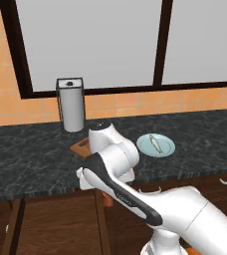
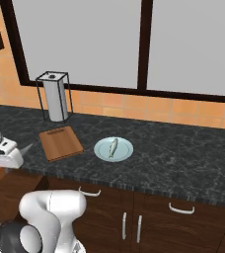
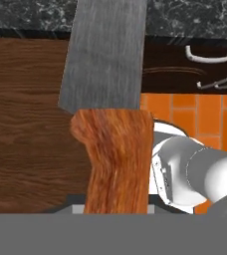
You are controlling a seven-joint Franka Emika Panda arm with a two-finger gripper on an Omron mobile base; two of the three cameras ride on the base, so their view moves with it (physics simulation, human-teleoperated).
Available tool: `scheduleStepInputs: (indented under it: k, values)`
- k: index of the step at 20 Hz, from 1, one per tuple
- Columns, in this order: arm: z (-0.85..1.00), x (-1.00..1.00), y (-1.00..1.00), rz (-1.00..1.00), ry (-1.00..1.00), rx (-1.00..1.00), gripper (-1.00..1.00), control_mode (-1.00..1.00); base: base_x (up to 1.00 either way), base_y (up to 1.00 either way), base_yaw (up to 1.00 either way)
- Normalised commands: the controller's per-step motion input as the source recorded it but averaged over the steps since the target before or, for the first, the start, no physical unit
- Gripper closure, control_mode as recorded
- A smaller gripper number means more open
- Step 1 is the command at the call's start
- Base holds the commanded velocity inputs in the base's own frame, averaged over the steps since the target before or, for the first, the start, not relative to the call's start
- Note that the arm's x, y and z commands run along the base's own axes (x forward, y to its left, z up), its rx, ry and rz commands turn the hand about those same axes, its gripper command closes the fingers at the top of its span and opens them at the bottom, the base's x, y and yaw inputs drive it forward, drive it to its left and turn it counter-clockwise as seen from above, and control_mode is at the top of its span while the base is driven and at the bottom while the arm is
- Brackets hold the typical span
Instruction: Pick up the knife from the drawer and place it on the cutting board. Then place the meat from the plate to the cutting board.
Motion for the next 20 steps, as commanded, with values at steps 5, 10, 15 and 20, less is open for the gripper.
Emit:
scheduleStepInputs:
  k: [5, 10, 15, 20]
  values:
    - [0.06, 0.48, -0.42, 0.25, -0.02, -0.03, 1.0, -1.0, 0.0, 0.0, 0.0]
    - [0.03, 0.43, -0.32, 0.13, -0.01, 0.0, 1.0, -1.0, 0.0, 0.0, 0.0]
    - [-0.02, 0.3, -0.53, 0.08, 0.0, 0.05, 1.0, -1.0, 0.0, 0.0, 0.0]
    - [0.0, 0.33, -0.34, 0.15, 0.0, 0.07, 1.0, -1.0, 0.0, 0.0, 0.0]
